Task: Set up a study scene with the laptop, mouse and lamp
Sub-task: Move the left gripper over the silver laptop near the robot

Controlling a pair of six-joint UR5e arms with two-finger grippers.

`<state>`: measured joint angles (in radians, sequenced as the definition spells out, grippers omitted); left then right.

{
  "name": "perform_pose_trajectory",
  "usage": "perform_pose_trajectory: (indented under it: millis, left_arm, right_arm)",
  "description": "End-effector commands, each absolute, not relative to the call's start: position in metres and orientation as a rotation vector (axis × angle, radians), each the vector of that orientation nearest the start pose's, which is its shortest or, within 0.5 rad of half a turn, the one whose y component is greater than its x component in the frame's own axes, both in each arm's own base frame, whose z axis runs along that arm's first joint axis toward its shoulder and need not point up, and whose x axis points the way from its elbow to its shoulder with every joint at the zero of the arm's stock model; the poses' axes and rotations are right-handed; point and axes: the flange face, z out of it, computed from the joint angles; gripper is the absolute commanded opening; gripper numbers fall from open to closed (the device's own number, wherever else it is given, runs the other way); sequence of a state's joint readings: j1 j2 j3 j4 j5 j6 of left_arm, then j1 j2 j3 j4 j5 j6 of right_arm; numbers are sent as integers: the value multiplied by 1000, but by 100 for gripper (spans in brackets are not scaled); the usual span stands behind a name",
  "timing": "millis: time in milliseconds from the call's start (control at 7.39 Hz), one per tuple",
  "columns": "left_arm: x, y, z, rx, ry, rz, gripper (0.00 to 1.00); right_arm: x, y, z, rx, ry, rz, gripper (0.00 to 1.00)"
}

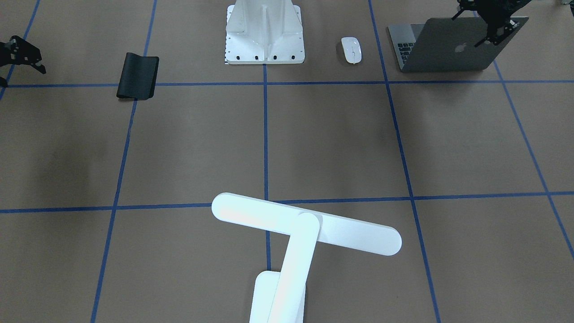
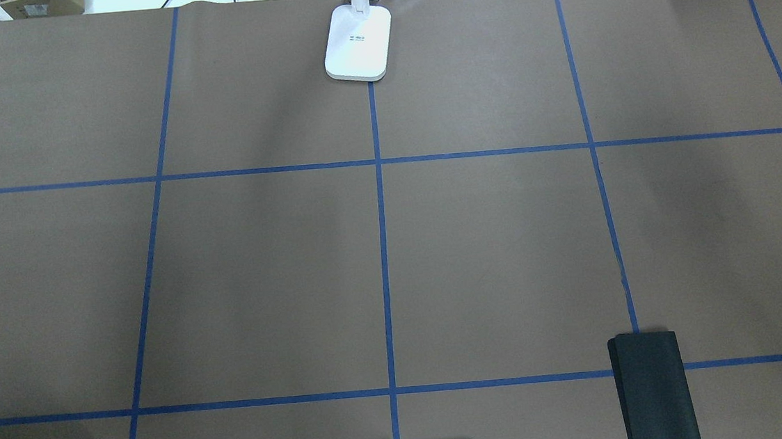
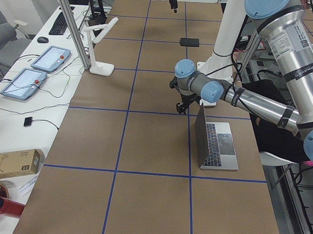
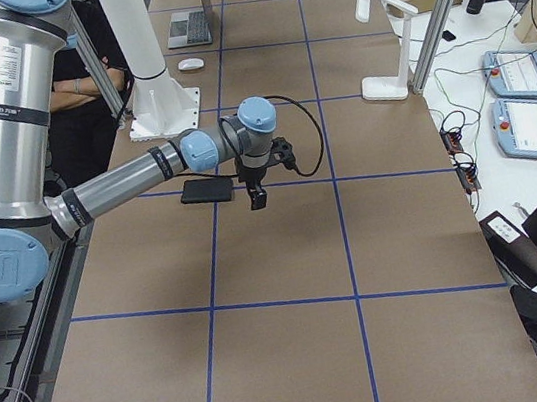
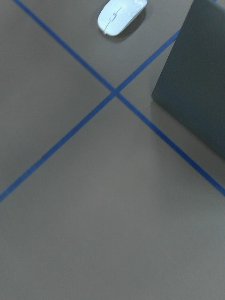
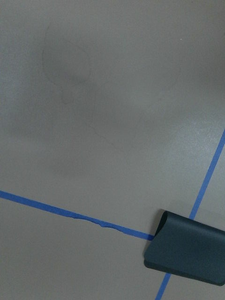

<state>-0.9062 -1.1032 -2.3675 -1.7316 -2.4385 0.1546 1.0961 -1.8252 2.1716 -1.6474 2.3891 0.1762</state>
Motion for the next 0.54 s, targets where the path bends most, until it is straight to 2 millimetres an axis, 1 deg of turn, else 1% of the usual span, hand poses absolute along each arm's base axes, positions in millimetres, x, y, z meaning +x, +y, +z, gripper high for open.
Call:
perform_pose_trajectory:
  millis: [0,406]
  left_arm:
    - [156,-260,419,254,1002,1044,100]
    - [162,-257,413,315,1007,1108,100]
  right_arm:
    - [-119,-362,480,-19,-854,-392,99]
    - [-119,-363,479,-16,-855,-393,99]
